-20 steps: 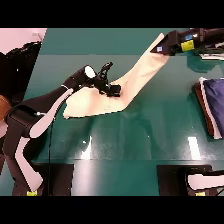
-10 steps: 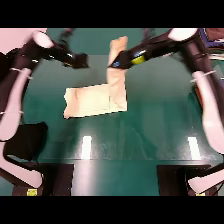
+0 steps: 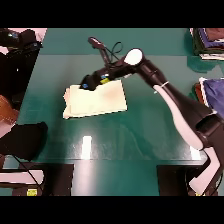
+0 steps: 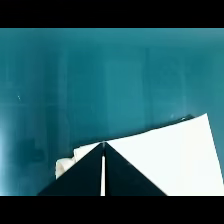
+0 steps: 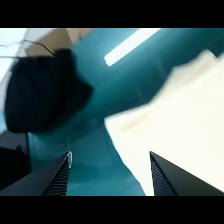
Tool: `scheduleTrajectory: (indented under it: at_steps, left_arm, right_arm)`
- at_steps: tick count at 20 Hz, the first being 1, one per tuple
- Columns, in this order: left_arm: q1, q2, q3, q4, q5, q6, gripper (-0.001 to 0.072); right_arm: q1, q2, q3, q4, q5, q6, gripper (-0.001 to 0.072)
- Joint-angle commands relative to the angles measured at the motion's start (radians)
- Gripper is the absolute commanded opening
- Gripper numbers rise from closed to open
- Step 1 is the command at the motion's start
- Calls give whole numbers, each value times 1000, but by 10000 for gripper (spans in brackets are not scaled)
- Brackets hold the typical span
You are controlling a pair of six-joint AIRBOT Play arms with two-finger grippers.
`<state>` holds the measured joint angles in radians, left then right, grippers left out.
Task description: Fold the shirts.
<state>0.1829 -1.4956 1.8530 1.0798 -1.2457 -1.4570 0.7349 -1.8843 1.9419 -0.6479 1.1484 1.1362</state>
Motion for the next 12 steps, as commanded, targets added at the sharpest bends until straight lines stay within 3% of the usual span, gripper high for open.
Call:
scheduleTrajectory:
  at_steps: [1,4,5,6,12]
  left_arm:
    - [20,16,-5,-12,-42,18,24]
    - [20,16,-5,-16,-47,18,24]
    - [20,16,-5,-16,-45,18,24]
    - [20,16,-5,-17,-45,18,25]
    - [20,16,-5,-17,-40,22,25]
  right_arm:
    - [-142,104,-199,-200,83,107,553]
    - [-315,164,-377,-259,82,198,571]
    - [-366,163,-418,-259,82,199,654]
    - [-398,154,-453,-230,78,198,689]
    - [-406,-16,-496,52,51,179,674]
